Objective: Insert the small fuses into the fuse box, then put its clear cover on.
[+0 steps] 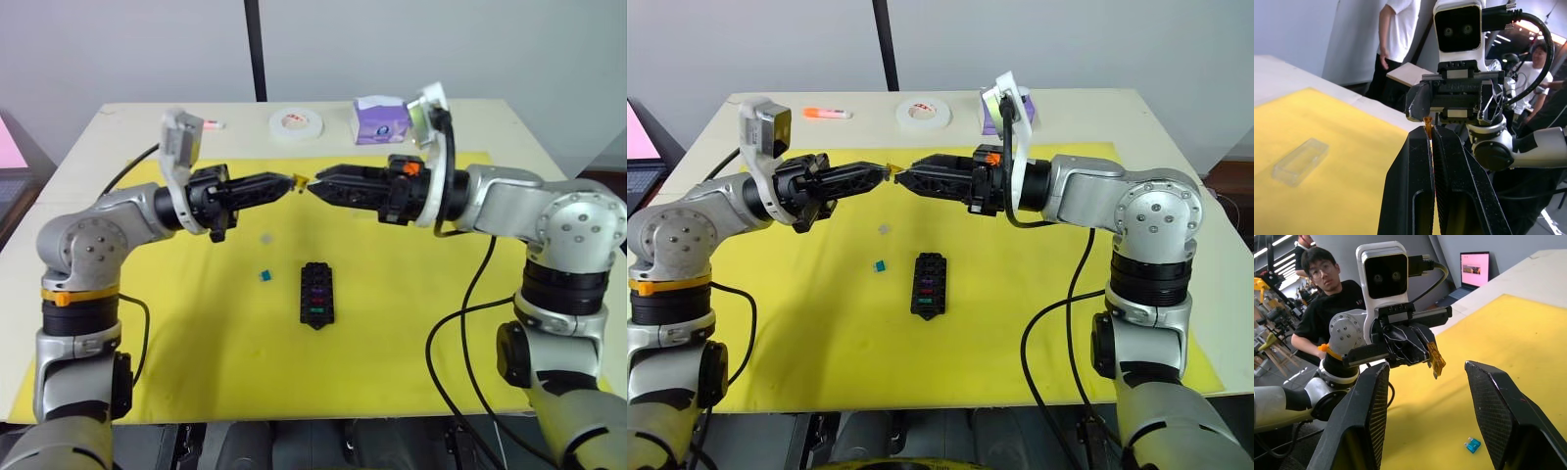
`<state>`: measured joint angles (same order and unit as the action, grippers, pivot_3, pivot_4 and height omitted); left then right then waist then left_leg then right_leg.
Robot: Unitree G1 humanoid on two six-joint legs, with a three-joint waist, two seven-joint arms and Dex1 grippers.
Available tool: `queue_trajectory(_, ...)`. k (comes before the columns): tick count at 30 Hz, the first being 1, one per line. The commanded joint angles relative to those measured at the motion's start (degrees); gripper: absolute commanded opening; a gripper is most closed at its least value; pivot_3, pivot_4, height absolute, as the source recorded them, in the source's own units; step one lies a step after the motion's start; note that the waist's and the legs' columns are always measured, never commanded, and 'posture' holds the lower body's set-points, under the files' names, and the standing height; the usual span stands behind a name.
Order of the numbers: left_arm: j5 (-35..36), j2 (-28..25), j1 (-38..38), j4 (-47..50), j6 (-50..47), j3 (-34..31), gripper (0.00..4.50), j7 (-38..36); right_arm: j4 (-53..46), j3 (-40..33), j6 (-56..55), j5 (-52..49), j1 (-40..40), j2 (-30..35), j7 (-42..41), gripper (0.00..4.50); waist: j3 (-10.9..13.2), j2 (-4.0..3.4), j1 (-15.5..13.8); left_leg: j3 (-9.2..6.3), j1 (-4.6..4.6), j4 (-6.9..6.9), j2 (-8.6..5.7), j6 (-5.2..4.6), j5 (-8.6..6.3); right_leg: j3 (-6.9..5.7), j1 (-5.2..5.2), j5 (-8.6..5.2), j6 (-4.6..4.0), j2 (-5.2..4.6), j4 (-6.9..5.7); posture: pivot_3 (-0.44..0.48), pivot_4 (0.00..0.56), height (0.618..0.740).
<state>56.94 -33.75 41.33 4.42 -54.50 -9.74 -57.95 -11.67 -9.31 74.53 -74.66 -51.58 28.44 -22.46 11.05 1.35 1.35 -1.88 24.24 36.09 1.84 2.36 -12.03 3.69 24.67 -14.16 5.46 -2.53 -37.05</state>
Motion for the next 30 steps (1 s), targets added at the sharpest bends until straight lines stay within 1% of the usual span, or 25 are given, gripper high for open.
queue_trajectory(1,0.5,-0.1,1.8,1.2,0.5,-0.2,0.00,-0.2,-1.4,-0.5,-0.8,-1.6,-0.2,-0.2,0.5,2.56,0.0,0.00,0.0,0.00,0.00,0.00,0.00,0.00,0.00,0.00,0.00,0.00,0.00,0.00,0.00,0.000,0.150,0.740)
queue_trajectory(22,0.4,0.3,1.8,1.6,0.2,0.3,0.00,-0.3,-1.0,-0.7,-2.1,-3.7,0.5,-1.6,3.0,2.56,0.0,0.00,0.1,-0.01,0.01,-0.01,0.00,0.00,0.00,0.00,0.00,-0.01,0.00,0.00,0.00,0.000,0.150,0.740)
queue_trajectory(30,0.2,0.2,1.9,1.3,0.3,0.4,0.00,-0.5,-1.1,-0.4,-2.5,-4.1,0.7,-1.7,3.3,2.56,0.0,0.00,1.0,-0.02,0.02,-0.01,0.00,0.00,0.00,0.00,0.00,-0.01,0.01,0.00,0.01,0.000,0.150,0.740)
